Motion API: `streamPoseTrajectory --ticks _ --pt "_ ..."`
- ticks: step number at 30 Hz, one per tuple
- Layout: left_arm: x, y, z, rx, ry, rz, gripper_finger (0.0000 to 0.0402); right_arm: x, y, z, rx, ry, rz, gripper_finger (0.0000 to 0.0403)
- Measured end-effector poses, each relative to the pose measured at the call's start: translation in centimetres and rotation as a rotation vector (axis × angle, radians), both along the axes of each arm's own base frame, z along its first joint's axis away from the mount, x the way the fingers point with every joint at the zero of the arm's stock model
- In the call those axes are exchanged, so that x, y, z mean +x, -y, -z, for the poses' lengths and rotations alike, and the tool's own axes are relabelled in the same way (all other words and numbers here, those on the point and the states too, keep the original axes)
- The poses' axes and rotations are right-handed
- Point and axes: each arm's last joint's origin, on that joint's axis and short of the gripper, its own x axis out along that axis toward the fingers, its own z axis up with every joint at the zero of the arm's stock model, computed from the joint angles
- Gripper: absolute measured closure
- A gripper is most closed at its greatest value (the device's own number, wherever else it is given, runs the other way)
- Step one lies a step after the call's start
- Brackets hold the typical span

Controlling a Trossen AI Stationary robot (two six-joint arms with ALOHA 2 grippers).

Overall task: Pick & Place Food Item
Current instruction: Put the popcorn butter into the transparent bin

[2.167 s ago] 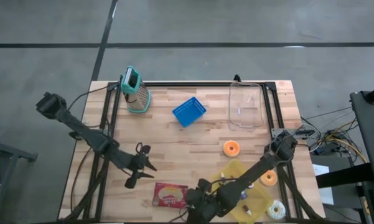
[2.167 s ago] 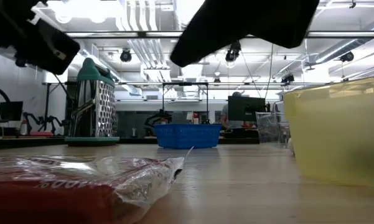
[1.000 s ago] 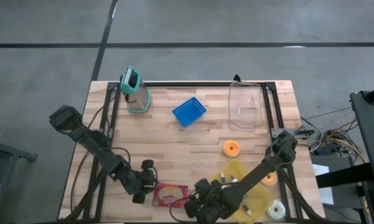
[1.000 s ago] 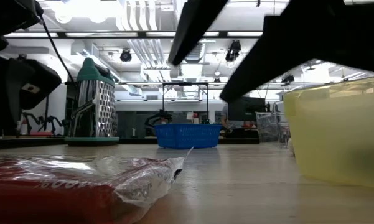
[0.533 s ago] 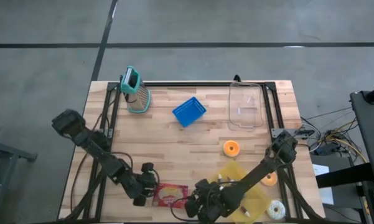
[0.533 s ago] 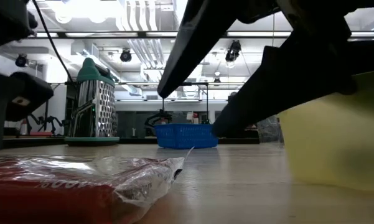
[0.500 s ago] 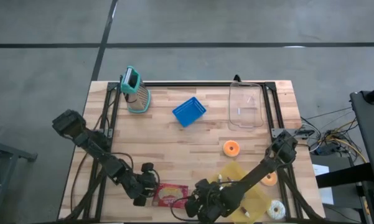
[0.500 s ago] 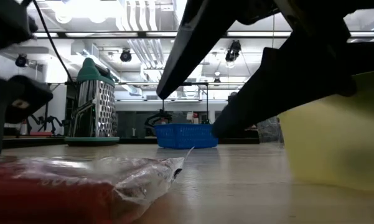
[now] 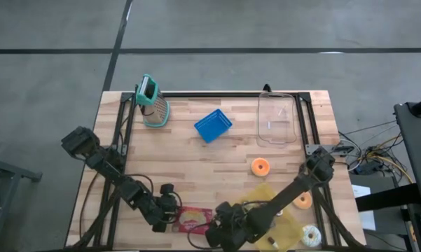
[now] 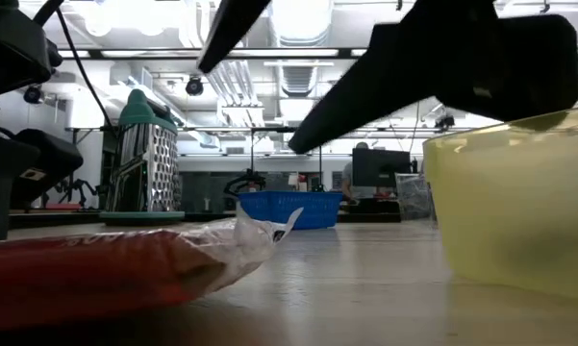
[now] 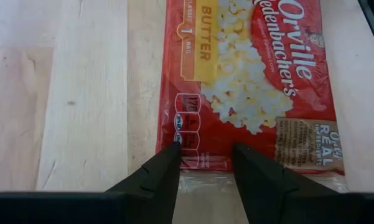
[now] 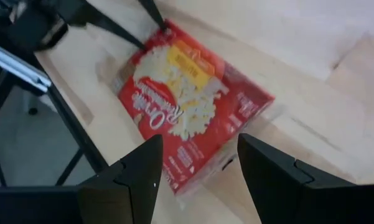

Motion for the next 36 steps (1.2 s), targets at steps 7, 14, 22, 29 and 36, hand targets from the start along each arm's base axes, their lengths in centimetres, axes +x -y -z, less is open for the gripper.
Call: streamPoseTrajectory --ticks 7,14,22,29,36 --pt "0.1 0.0 0.8 -0.006 -0.018 -0.045 0.0252 0.5 0.5 0.1 0.081 -0.032 -0.011 0.0199" --pt "0.1 0.0 1.2 -0.035 -0.037 -0.109 0.0252 1.0 1.1 0.2 0.103 -0.074 -0.055 0.0199" --pt "0.1 -0.5 1.3 -0.057 -0.037 -0.269 0.0252 3.3 4.9 0.1 0.069 -0.12 -0.131 0.0199" --pt "0.1 -1.5 1.5 -0.016 -0.03 -0.417 0.0252 4.2 6.6 -0.1 0.098 -0.148 -0.182 0.0199" --pt "-0.2 -2.5 1.7 0.043 -0.045 -0.512 0.0252 4.4 7.2 -0.1 0.066 -0.146 -0.195 0.0199"
